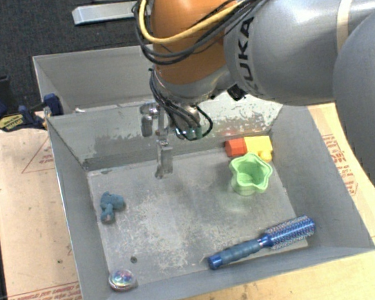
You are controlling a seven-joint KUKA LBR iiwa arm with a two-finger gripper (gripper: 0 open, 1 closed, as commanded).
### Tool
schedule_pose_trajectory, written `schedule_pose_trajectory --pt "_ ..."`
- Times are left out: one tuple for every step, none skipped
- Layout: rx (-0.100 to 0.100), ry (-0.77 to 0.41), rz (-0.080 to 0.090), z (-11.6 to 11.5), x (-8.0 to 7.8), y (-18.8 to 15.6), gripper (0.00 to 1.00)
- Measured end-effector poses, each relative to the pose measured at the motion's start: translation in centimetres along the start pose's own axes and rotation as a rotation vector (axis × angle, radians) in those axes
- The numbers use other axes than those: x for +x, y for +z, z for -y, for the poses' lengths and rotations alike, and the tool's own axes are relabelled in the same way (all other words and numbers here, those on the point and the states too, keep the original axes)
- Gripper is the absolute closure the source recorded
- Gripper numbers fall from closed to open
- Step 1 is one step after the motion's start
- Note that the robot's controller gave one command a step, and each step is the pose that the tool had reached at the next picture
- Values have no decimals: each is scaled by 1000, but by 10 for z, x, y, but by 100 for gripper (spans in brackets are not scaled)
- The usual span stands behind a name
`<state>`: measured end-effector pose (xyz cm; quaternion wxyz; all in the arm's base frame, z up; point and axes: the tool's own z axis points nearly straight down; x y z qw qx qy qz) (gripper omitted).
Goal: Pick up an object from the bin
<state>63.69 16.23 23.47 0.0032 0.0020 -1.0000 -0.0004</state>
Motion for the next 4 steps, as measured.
schedule_pose_trajectory --pt "0 -18 -2 -65 37 121 0" --pt "0 -214 7 -86 10 167 0" --pt "-1 -212 9 -86 9 165 100" --pt "-2 -227 19 -82 11 -11 100"
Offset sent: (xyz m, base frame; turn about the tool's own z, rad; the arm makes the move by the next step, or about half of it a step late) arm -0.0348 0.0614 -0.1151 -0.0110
